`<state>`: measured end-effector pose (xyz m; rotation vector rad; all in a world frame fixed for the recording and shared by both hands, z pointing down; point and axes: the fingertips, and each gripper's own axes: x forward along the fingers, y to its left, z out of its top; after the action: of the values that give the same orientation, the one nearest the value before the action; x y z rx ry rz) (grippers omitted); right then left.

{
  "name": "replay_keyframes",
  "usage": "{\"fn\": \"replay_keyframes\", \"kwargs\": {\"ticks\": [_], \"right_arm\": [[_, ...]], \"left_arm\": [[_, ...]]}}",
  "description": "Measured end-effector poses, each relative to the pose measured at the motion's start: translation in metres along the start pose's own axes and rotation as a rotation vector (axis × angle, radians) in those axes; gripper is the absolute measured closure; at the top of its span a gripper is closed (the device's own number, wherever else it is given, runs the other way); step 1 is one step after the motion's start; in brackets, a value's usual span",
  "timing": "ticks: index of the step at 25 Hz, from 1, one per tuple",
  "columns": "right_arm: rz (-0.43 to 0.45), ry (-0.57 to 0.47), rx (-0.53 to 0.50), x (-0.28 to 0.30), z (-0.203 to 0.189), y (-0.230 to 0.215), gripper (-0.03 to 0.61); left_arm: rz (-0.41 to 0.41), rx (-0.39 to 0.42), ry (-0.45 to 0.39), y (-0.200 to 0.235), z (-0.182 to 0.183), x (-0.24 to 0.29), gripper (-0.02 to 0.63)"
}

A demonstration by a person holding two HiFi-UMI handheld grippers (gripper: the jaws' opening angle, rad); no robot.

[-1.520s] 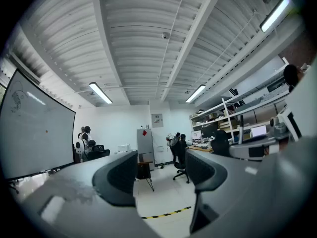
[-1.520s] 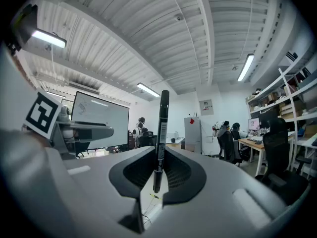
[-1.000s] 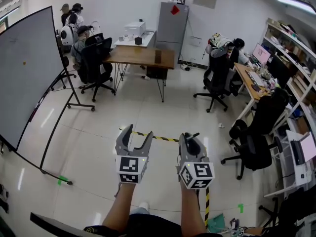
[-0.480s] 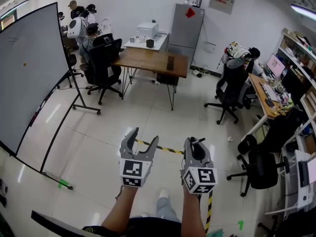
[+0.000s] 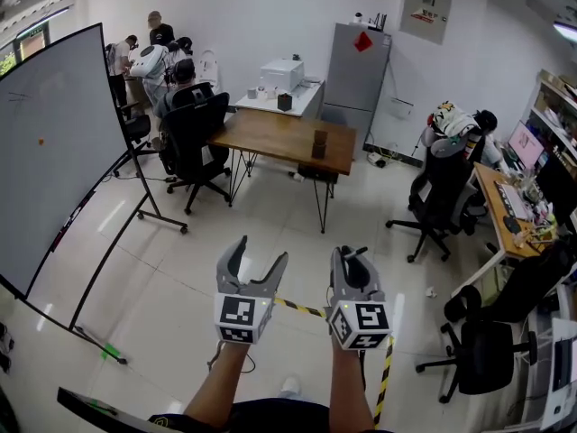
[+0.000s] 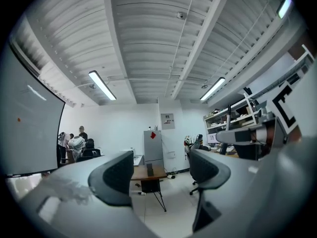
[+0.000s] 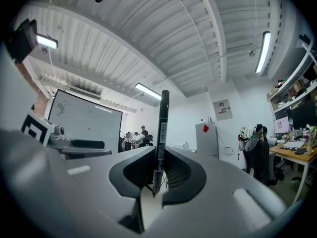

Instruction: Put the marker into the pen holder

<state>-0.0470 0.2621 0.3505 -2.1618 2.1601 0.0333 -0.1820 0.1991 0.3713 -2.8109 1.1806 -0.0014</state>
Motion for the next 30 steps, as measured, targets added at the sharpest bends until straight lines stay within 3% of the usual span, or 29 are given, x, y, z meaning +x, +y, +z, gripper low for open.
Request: {"fn": "replay_keyframes", "kwargs": {"ticks": [6,16,30], "right_arm": [[-0.015,0.030,0.025,0.047,-0.019,-0.066,0.529],[0.033,0.079,0.009,0.142,-0.054,-0.095,0.529],[0.046,0.067,-0.019,0.372,-0.050,-0.127,0.529]], "left_arm": [[0.010,-0.006,-0.003,-0.010,-0.006,0.064,0.252],[-0.015,0.000,0.049,0.016,-0.043,0.167,0.253],[-0.061,-0.009,0.028,0.143,-0.046,0.369,0.253]]}}
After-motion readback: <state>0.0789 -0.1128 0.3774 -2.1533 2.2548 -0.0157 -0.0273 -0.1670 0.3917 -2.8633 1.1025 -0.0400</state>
